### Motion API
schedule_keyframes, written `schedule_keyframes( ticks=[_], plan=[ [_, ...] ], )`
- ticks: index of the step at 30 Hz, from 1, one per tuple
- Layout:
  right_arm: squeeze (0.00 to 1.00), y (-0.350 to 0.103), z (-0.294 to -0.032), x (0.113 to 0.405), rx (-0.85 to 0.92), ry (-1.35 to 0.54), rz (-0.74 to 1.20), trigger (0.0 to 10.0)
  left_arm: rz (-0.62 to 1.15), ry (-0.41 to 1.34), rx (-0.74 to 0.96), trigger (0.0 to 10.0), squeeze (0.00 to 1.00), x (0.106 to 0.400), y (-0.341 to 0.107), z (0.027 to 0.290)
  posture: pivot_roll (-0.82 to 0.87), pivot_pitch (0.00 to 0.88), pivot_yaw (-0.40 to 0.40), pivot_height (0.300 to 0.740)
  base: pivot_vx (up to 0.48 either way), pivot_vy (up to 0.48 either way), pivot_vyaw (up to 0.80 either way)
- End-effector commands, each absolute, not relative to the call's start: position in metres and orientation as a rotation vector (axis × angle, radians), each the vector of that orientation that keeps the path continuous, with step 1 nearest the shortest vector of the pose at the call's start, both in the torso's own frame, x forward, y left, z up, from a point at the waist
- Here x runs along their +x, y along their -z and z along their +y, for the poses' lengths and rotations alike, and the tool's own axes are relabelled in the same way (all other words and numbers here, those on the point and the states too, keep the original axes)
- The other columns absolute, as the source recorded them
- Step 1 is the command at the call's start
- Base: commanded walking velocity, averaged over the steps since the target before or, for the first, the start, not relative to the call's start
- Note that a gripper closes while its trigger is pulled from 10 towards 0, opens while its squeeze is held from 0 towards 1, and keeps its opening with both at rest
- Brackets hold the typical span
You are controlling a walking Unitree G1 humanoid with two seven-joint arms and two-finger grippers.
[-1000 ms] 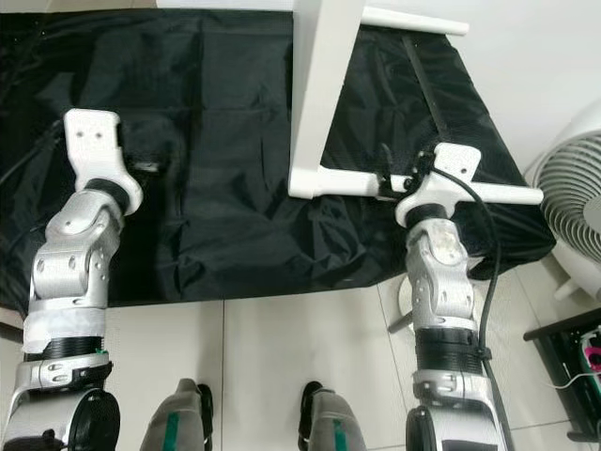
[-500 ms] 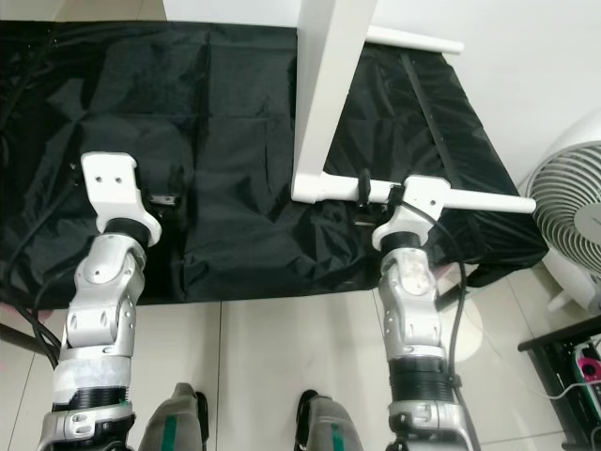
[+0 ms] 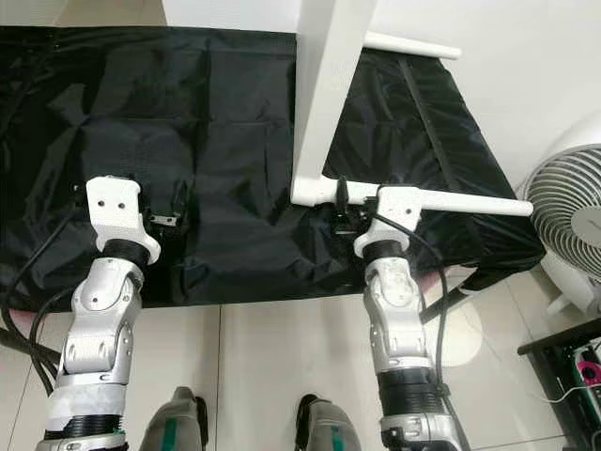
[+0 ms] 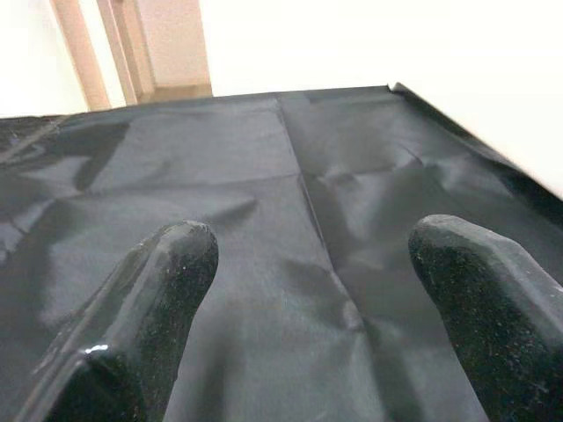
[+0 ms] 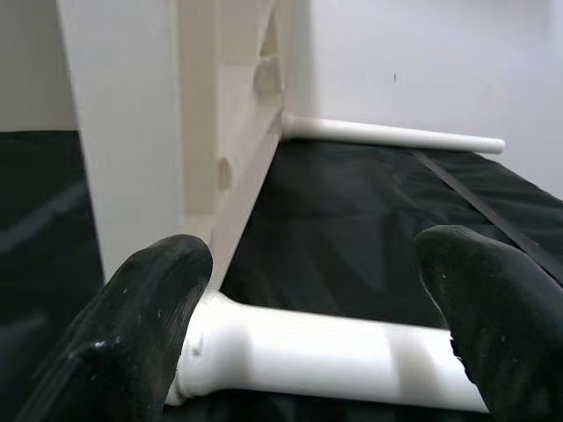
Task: Building children table
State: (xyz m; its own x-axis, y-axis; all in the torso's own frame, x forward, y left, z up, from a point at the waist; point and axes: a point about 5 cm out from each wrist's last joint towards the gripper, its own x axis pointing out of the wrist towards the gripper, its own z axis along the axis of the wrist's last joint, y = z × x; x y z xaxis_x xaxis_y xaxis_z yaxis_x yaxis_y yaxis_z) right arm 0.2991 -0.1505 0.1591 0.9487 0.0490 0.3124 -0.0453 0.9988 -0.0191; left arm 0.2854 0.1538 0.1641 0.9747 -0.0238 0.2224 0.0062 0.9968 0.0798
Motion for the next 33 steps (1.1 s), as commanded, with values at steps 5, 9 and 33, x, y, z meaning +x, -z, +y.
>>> schedule_keyframes(
  ticks=[5,9,33],
  plan=[
    [0.0,-0.154,-0.152,0.296,-0.036,-0.048,-0.314,10.0,-0.205,-0.037,0.034,10.0,0.0,0.285,-0.156,0.153,0.07,0.052,-0.037,0.74,0.0,0.0,0.0],
    [0.0,-0.15,-0.152,0.295,-0.047,-0.055,-0.307,10.0,-0.198,-0.029,0.055,10.0,0.0,0.283,-0.153,0.151,0.08,0.047,-0.037,0.74,0.0,0.0,0.0],
    [0.0,-0.149,-0.156,0.306,-0.067,-0.037,-0.321,10.0,-0.204,0.011,0.16,10.0,0.0,0.285,-0.148,0.139,0.08,0.0,-0.029,0.74,0.0,0.0,0.0]
  ],
)
